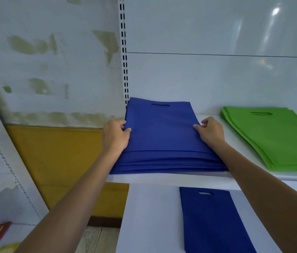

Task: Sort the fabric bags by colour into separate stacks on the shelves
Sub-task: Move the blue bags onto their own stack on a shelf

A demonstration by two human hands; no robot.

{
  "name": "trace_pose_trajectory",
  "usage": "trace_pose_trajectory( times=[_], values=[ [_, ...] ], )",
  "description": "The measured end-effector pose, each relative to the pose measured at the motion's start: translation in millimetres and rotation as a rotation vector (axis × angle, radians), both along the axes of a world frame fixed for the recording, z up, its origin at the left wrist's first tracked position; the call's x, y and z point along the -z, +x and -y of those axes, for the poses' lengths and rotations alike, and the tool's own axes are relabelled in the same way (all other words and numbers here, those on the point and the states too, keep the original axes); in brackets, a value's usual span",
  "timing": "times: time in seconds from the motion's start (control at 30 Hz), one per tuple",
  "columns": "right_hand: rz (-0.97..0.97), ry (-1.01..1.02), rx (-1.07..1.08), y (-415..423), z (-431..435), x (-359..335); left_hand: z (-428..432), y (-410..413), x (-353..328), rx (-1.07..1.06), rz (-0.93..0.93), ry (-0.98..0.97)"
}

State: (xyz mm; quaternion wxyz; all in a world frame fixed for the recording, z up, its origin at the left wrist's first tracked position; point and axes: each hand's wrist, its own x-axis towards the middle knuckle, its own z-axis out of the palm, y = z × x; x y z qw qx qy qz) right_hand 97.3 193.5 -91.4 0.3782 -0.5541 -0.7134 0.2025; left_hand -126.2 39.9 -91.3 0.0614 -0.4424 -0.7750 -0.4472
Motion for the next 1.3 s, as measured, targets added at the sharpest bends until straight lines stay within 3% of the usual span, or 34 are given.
trace_pose_trajectory(
  times=[0.17, 0.33, 0.53, 0.67, 0.77, 0.93, 1.3],
  values=[
    [-0.052, 0.009, -0.008, 1, 2, -2, 5, 6, -4, -0.030, -0.035, 0.067],
    [-0.013, 0.152, -0.016, 2, 5, -1, 5, 4, -2, -0.036, -0.127, 0.119],
    [0.046, 0.297, 0.015, 3, 9, -3, 6, 8, -4, -0.017, -0.099, 0.104],
    [0.058, 0.455, -0.042, 7, 17, -16, 14, 12, -13, 0.080, -0.257, 0.061],
    [-0.019, 0.438, -0.090, 23, 29, -36, 25, 20, -24, 0.104, -0.344, 0.043],
    [0.019, 0.459, -0.136, 84, 56, -50, 43, 63, -26, 0.159, -0.383, 0.051],
    [0.083, 0.354, 0.156, 290, 131, -1, 68, 252, 22, 0.414, -0.305, 0.057]
  ],
)
